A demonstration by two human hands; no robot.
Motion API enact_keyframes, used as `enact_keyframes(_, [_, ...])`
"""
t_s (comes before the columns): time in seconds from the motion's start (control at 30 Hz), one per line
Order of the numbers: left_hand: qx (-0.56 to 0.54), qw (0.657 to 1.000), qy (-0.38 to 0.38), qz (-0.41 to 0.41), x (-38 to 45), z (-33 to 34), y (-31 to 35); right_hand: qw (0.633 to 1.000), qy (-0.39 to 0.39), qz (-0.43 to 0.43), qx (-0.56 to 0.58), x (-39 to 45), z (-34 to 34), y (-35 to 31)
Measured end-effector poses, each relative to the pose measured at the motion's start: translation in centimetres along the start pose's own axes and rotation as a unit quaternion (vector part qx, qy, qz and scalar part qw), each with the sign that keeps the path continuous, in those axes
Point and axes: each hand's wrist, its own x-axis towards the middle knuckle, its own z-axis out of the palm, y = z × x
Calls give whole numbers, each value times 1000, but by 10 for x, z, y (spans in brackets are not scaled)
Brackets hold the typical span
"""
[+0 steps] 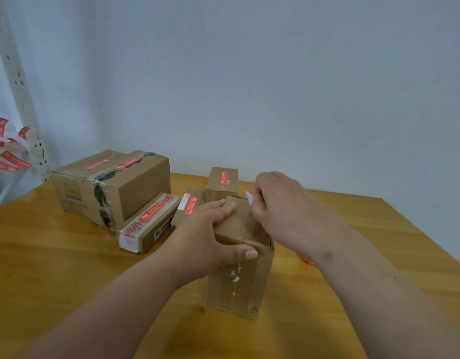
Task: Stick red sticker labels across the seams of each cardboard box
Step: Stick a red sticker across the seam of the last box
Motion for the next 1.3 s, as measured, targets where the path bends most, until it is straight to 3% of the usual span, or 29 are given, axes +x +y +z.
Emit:
enact_keyframes(0.43, [30,1000,-7,-1,-3,-2,6,973,48,118,194,7,-9,16])
enact_keyframes(0.6, [31,999,-8,-3,-3,-3,7,929,46,196,310,11,-8,23])
enact_keyframes(0.7, [29,999,-12,-5,-3,-3,8,906,56,194,371,11,-16,24])
enact_keyframes(0.9, [22,999,-33,-31,-3,-10,15,824,152,250,486,14,-23,39])
enact_keyframes(0.97, [32,997,-39,-55,-3,-12,25,774,177,297,531,10,-9,43])
enact_keyframes(1.1, [128,985,-21,-112,-1,-8,49,679,156,379,609,1,26,39])
enact_keyframes(1.3, [174,971,-63,-149,4,-17,56,654,165,381,632,-1,32,34])
